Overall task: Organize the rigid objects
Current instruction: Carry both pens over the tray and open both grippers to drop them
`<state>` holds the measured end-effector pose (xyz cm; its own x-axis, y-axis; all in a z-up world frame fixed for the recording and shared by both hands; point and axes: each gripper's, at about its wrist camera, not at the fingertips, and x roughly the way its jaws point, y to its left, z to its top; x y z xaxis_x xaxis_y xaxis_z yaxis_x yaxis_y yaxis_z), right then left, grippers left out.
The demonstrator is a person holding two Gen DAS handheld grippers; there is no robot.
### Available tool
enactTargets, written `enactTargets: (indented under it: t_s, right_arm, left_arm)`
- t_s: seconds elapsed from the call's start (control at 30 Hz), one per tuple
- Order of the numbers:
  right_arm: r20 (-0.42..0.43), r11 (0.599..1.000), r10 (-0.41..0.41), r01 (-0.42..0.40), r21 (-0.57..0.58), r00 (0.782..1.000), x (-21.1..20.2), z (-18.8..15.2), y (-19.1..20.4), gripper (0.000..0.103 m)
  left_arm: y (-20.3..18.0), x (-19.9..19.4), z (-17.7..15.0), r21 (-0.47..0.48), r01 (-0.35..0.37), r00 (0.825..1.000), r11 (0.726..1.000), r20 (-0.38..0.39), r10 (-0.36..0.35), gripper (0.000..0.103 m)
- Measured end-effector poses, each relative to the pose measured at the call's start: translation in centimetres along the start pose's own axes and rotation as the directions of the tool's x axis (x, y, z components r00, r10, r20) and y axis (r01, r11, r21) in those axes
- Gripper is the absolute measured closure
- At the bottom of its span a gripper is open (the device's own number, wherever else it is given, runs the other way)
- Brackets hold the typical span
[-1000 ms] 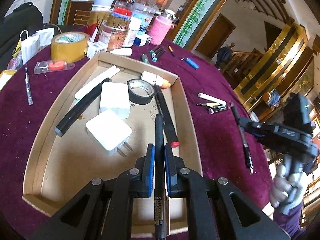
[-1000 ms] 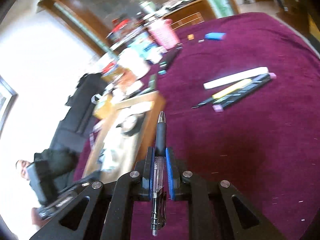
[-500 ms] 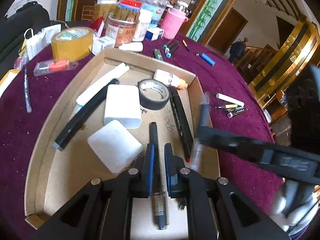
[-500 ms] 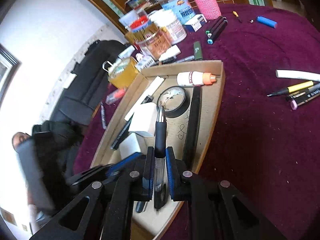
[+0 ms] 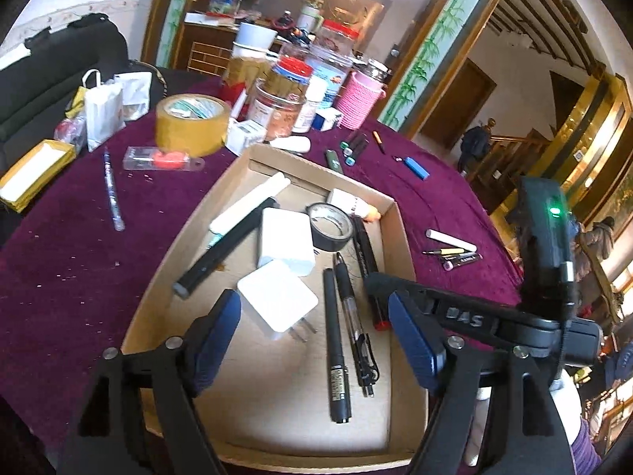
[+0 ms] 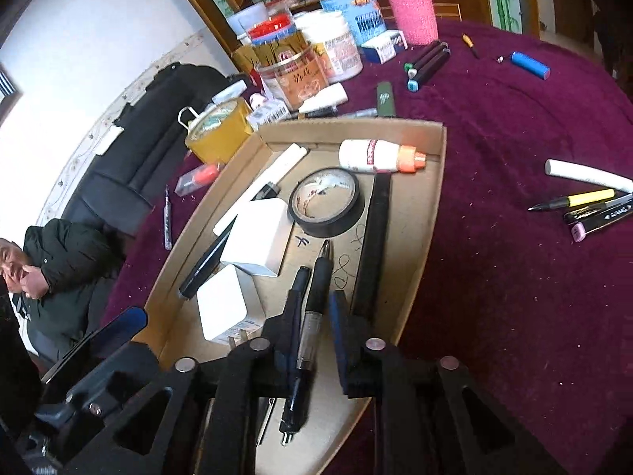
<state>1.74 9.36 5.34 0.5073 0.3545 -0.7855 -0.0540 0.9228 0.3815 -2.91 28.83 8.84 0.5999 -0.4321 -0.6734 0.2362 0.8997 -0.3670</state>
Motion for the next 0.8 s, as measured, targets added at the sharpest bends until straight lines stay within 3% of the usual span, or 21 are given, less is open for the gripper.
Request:
enactTargets:
  t_s: [0.03, 0.2, 0.37, 0.8]
  right_arm:
    - [0.014, 1.000, -0.001, 0.001, -0.004, 1.000, -0.4, -0.1, 0.1, 0.078]
    - [0.129, 0.997, -0.052, 0.058, -0.047, 0.990, -3.0, -0.8, 0.1, 0.046]
    - [0.217, 0.988, -0.099, 0.121, -0.092, 0.971, -4.8, -1.8, 0.1, 0.031]
    - [0.248, 0.989, -0.119, 0.136, -0.055, 0.962, -6.8, -3.4, -3.5, 0.030]
  left_arm:
    - [-0.1, 0.0, 0.0, 0.004, -0.012, 1.000, 1.000, 0.004, 0.012, 0.024]
    - [-1.6, -0.3, -0.3, 0.059, -0.118, 0.992, 0.991, 0.045, 0.115, 0.020]
    - [-3.4, -0.5, -0.7, 0.122, -0.219, 0.974, 0.968, 0.090, 0.209, 0.018]
    - [-8.0, -0.2, -1.9, 0.271, -0.347, 0.936, 0.898, 0.154, 0.316, 0.018]
